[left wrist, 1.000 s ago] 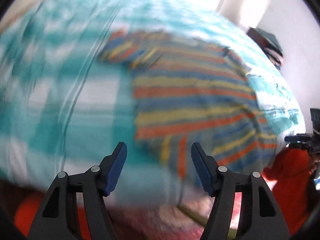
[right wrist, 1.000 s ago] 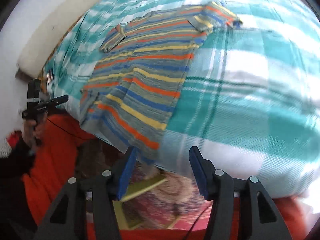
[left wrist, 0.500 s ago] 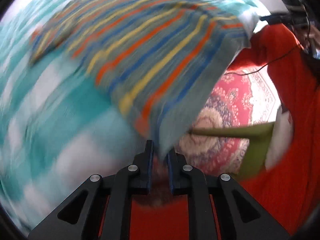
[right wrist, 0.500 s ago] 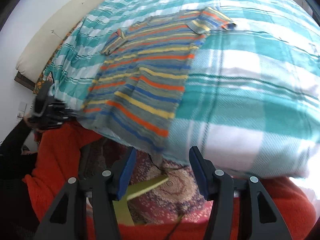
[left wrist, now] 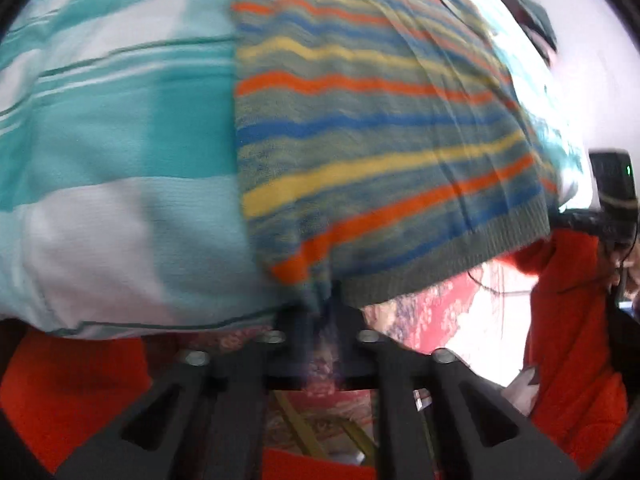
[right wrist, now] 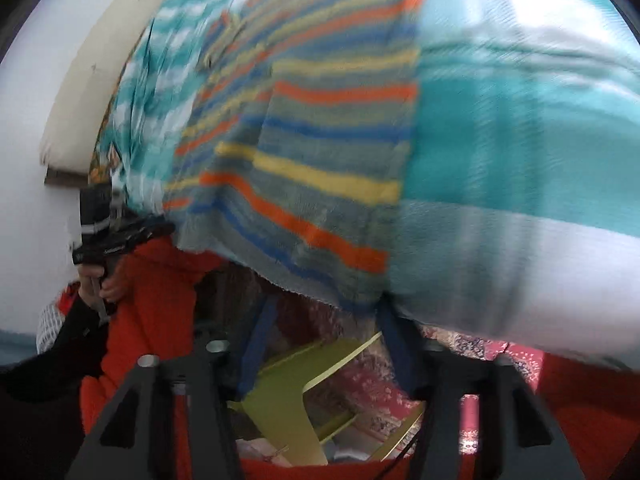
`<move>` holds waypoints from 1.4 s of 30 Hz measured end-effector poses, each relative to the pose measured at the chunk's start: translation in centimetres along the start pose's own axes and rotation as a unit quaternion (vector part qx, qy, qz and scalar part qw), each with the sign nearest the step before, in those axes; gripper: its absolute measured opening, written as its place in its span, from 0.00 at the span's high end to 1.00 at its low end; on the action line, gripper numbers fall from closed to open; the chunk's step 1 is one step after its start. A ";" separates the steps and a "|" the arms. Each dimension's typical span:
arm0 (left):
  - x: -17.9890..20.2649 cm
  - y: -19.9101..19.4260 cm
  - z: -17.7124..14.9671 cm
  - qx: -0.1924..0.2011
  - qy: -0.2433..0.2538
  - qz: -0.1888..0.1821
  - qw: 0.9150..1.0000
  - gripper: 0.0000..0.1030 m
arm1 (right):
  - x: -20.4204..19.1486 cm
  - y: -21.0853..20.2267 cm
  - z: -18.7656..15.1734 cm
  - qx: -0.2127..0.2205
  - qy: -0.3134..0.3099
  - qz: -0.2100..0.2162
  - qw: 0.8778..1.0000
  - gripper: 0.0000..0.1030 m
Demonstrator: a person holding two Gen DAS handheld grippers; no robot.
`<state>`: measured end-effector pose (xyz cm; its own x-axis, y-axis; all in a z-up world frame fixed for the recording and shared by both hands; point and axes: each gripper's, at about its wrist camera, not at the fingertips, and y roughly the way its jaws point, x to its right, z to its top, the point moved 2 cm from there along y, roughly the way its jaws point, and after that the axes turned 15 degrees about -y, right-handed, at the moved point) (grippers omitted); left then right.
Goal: Fold small clothes
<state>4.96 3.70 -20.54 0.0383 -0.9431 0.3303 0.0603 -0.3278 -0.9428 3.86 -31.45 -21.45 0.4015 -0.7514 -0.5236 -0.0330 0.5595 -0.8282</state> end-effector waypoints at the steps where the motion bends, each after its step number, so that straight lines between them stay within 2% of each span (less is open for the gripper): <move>1: 0.3 -0.6 -0.3 0.015 0.012 0.007 1.000 0.96 | 0.0 -0.4 -0.1 0.003 0.004 0.004 1.000 0.95; 3: 0.0 -2.1 -0.7 0.031 0.018 0.005 0.999 0.96 | -0.2 -2.9 -0.7 0.015 0.002 -0.001 1.000 0.95; 6: -1.2 -2.5 -0.5 0.035 0.003 0.013 0.999 0.97 | 0.4 -5.3 -2.1 -0.009 -0.010 -0.072 0.997 0.95; 7: -1.2 -2.1 -0.2 0.032 0.003 0.019 0.999 0.97 | 1.0 -5.4 -2.4 -0.014 -0.003 -0.078 0.997 0.95; 9: -1.2 -1.3 -0.1 0.024 0.012 0.045 0.999 0.96 | 1.9 -4.5 -2.4 -0.013 0.015 -0.068 0.998 0.95; 11: -0.5 -0.3 0.0 0.017 0.026 0.076 0.997 0.95 | 2.2 -3.1 -2.2 -0.022 0.020 -0.075 0.997 0.95; 13: -0.5 0.2 -0.5 0.010 0.029 0.111 0.993 0.89 | 2.4 -2.1 -2.2 -0.028 0.026 -0.072 0.997 0.94; 14: -0.6 0.3 -0.7 0.006 0.026 0.124 0.992 0.85 | 2.3 -1.9 -2.3 -0.030 0.027 -0.079 0.996 0.90; 16: -0.7 -0.2 -1.1 0.013 0.021 0.140 0.990 0.77 | 2.1 -2.6 -2.5 -0.035 0.028 -0.100 0.994 0.70; 17: -1.1 -1.4 -1.4 0.029 0.016 0.144 0.989 0.67 | 2.0 -3.3 -2.7 -0.028 0.028 -0.106 0.994 0.53; 18: -1.4 -2.5 -1.6 0.046 0.009 0.143 0.989 0.56 | 1.5 -4.5 -2.8 -0.014 0.025 -0.117 0.993 0.49; 20: -2.2 -6.0 -2.1 0.097 -0.014 0.131 0.986 0.46 | 0.8 -7.2 -2.8 0.019 0.010 -0.153 0.988 0.49; 22: -2.2 -8.7 -1.4 0.143 -0.028 0.115 0.983 0.44 | 0.0 -10.0 -2.4 0.051 -0.007 -0.202 0.978 0.49; 25: -0.3 -9.9 0.9 0.191 -0.031 0.081 0.978 0.39 | -1.3 -12.1 -0.1 0.098 -0.029 -0.247 0.963 0.49; 28: 3.8 -8.3 4.1 0.219 -0.013 0.041 0.975 0.31 | -2.7 -12.3 3.3 0.148 -0.044 -0.235 0.960 0.48; 29: 4.9 -7.7 4.8 0.221 -0.009 0.039 0.974 0.29 | -3.3 -11.8 4.5 0.166 -0.049 -0.224 0.959 0.48; 32: 6.9 -4.0 6.5 0.219 -0.001 0.061 0.974 0.29 | -5.1 -8.7 8.2 0.197 -0.069 -0.206 0.956 0.48; 34: 6.7 -0.9 6.9 0.204 -0.003 0.097 0.974 0.29 | -5.1 -6.4 9.5 0.199 -0.078 -0.200 0.956 0.48; 36: 4.9 1.1 6.4 0.185 -0.018 0.126 0.975 0.29 | -4.3 -3.7 9.6 0.182 -0.067 -0.201 0.960 0.48; 39: 3.5 0.8 3.8 0.212 -0.012 0.114 0.971 0.26 | -1.8 0.2 7.4 0.133 -0.023 -0.199 0.971 0.48; 40: 3.5 0.8 3.3 0.214 -0.006 0.115 0.970 0.26 | -1.5 0.6 6.7 0.139 -0.020 -0.197 0.970 0.48; 41: 3.6 0.8 2.5 0.223 0.002 0.125 0.967 0.23 | -1.6 0.4 6.1 0.163 -0.028 -0.198 0.966 0.48; 42: 3.7 0.6 2.0 0.234 0.003 0.137 0.963 0.18 | -1.8 0.3 5.7 0.168 -0.035 -0.203 0.964 0.48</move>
<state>7.16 0.16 -19.77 0.1112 -0.9913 0.0704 0.4911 -0.0068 -0.8711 8.34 -27.88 -19.61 0.3800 -0.9134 -0.1462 0.4340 0.3157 -0.8438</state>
